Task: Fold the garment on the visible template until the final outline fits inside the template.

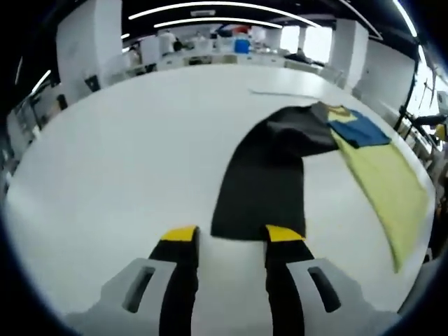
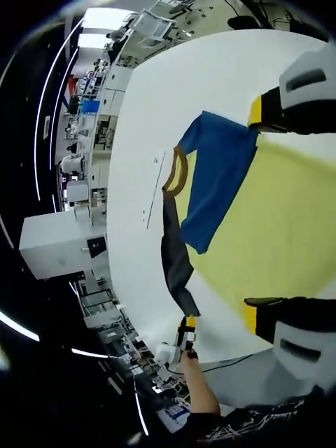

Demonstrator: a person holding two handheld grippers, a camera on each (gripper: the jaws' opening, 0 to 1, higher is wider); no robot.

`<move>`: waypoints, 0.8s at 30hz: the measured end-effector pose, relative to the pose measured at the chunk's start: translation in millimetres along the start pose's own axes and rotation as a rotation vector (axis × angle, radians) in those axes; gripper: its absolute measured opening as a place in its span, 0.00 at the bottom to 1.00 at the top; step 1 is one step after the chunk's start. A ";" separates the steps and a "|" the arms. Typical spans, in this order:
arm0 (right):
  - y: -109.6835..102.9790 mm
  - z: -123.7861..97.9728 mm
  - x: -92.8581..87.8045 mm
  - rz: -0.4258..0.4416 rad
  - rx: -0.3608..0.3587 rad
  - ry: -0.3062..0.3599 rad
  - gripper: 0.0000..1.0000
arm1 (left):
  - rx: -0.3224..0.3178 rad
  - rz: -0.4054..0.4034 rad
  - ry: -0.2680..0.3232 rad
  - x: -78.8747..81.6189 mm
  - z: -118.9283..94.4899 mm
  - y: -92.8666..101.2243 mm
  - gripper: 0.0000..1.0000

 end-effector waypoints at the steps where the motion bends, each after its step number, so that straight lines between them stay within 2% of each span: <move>1: -1.8 -0.3 -1.8 -0.006 0.000 -0.008 0.98 | -0.006 -0.009 0.002 -0.5 -0.1 0.9 0.32; 5: -8.4 -3.1 -3.1 -0.012 0.008 -0.004 0.99 | 0.000 0.004 0.004 -0.3 0.7 1.9 0.30; 12: -15.2 -8.1 -1.9 -0.012 0.023 0.010 0.99 | 0.028 -0.031 0.000 2.0 1.1 0.3 0.23; 14: -16.0 -9.6 -2.4 -0.015 0.022 0.009 0.99 | 0.066 -0.086 0.009 3.7 2.4 -3.5 0.18; 17: -16.3 -11.0 -3.4 -0.009 0.019 0.011 0.99 | 0.073 -0.105 0.001 5.9 3.3 -3.9 0.12; 20: -15.8 -10.2 -7.1 -0.001 0.015 0.008 0.99 | 0.053 -0.124 0.001 6.4 4.6 -2.1 0.02; 21: -15.8 -9.8 -8.9 0.002 0.015 0.003 0.99 | 0.038 -0.153 -0.001 6.0 5.5 -1.0 0.00; 22: -15.9 -9.6 -9.9 0.004 0.014 0.000 0.99 | 0.040 -0.189 0.007 6.0 6.6 -0.1 0.00; 24: -16.6 -9.7 -11.5 0.009 0.013 -0.004 0.99 | 0.036 -0.186 0.009 6.4 6.8 -1.3 0.00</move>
Point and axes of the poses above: the point that each gripper's makers call its tool centre point, and the gripper's own axes: z roughly forward along the fingers, y roughly to its right, x roughly out of its top, the point moved 9 cm from there along -z, roughly backward along the fingers, and after that the axes turned 11 degrees about -z, right-handed, at the moved point
